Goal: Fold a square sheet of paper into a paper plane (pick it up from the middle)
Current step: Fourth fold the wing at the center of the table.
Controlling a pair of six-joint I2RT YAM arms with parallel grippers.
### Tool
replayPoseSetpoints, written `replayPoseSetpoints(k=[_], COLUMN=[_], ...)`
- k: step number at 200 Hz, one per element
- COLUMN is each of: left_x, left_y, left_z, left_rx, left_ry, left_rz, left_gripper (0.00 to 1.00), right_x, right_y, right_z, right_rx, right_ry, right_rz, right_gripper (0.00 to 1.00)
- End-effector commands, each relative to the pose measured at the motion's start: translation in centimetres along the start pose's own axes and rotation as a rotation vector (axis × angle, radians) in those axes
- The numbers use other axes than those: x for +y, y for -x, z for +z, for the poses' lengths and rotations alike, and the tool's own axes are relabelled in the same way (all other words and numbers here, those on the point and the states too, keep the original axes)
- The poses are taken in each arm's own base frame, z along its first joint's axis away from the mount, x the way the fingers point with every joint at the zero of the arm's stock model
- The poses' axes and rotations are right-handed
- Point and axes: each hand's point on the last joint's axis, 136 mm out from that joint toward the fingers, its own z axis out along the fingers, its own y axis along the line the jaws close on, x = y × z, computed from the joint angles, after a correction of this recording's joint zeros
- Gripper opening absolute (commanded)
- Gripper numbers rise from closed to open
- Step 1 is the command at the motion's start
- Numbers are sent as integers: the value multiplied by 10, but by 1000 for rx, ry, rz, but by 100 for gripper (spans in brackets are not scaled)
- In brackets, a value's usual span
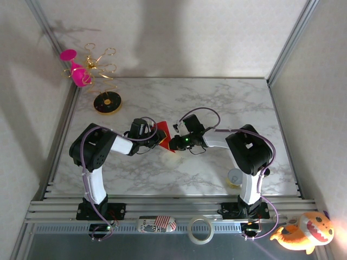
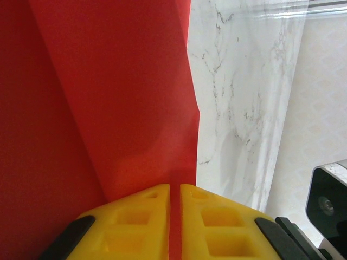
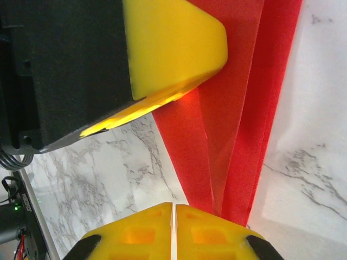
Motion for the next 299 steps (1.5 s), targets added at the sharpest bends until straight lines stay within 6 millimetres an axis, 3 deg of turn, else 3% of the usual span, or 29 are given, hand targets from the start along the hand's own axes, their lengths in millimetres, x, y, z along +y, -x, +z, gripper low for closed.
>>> replayPoseSetpoints(k=[1, 150, 200, 244, 273, 286, 299], left_x=[64, 72, 81, 88, 88, 85, 80], left_y=[-16, -19, -18, -19, -18, -17, -16], left_z=[2, 2, -1, -4, -3, -3, -2], left_rx=[33, 43, 33, 33, 33, 30, 31], left_ry=[209, 246, 297, 341, 340, 340, 328], left_rz=[-79, -84, -98, -89, -83, -67, -59], left_gripper=[14, 13, 14, 14, 13, 13, 13], right_x=[-7, -23, -29, -22, -30, -32, -24], right_y=[-3, -10, -22, -45, -64, -62, -47], right_z=[5, 10, 10, -3, -15, -21, -27], right_rx=[19, 40, 70, 124, 154, 140, 96], right_ry=[-37, -89, -105, -83, -141, -170, -162], right_rz=[-5, 23, 41, 44, 30, -2, -36], right_gripper=[11, 11, 11, 11, 11, 11, 11])
